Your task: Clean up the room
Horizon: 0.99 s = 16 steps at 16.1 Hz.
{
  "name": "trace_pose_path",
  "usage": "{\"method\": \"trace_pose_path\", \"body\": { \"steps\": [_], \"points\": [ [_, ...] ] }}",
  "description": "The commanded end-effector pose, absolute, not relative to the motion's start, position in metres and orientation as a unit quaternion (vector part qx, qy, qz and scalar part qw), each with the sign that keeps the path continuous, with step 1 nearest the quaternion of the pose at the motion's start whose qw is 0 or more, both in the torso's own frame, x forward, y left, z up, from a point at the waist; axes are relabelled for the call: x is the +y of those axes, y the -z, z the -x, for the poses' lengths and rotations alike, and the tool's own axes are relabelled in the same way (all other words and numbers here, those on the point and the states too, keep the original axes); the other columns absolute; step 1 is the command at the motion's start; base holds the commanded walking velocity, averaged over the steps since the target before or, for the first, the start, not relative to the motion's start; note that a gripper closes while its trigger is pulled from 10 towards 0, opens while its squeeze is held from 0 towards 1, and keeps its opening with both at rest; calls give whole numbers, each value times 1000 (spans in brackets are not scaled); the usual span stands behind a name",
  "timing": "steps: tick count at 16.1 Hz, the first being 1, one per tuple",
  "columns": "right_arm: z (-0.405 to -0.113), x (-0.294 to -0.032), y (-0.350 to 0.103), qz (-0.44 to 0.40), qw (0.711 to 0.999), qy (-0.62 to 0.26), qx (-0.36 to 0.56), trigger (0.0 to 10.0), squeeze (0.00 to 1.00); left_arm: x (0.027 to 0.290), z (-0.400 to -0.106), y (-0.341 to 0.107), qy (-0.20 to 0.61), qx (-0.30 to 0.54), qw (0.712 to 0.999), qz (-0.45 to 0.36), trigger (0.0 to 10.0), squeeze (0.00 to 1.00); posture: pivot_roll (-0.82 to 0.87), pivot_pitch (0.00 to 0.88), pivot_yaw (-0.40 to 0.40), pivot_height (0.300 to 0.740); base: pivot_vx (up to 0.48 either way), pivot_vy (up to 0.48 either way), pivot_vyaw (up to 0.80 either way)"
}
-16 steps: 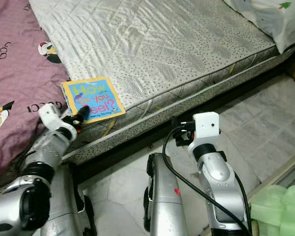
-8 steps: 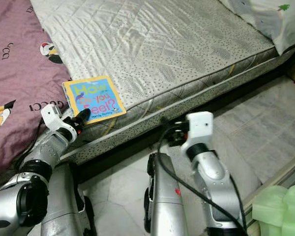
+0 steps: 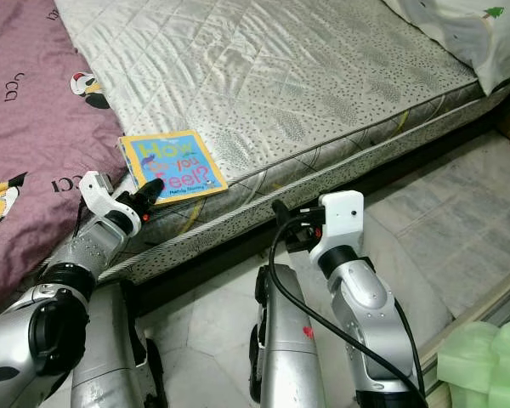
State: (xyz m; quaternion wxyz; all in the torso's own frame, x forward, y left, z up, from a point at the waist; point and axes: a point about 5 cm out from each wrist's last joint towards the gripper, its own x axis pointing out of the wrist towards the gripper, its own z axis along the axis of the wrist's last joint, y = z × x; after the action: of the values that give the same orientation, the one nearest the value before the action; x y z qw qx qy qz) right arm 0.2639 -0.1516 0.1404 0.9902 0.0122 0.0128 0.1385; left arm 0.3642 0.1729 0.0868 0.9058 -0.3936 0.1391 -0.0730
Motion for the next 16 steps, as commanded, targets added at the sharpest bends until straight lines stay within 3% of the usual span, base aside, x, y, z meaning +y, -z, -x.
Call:
{"method": "trace_pose_path", "body": {
  "steps": [1, 5, 7, 10, 13, 16],
  "points": [
    [-263, -153, -142, -10, 990, -138, 9, 10000, 0, 167, -363, -84, 79, 149, 895, 413, 0, 0, -188, 149, -46, 513, 0, 0, 0],
    [-272, -140, -144, -29, 987, -159, -4, 10000, 0, 163, -371, -101, 107, 114, 896, 416, 0, 0, -134, 118, -45, 513, 0, 0, 0],
    [-280, -132, -143, -42, 986, -163, -10, 10000, 0, 168, -376, -121, 125, 71, 920, 365, 0, 0, -94, 97, -41, 513, 0, 0, 0],
    [-293, -121, -142, -48, 986, -159, -20, 10000, 0, 172, -382, -175, 181, -40, 928, 324, 0, 0, -11, 46, -33, 513, 0, 0, 0],
    [-307, -115, -140, -59, 988, -141, -35, 10000, 0, 180, -368, -190, 176, -85, 950, 242, 0, 0, 41, 0, -15, 513, 0, 0, 0],
    [-316, -115, -141, -69, 988, -130, -47, 10000, 0, 191, -331, -177, 114, -111, 977, 142, 0, 0, 73, 0, -15, 513, 0, 0, 0]
  ]
}}
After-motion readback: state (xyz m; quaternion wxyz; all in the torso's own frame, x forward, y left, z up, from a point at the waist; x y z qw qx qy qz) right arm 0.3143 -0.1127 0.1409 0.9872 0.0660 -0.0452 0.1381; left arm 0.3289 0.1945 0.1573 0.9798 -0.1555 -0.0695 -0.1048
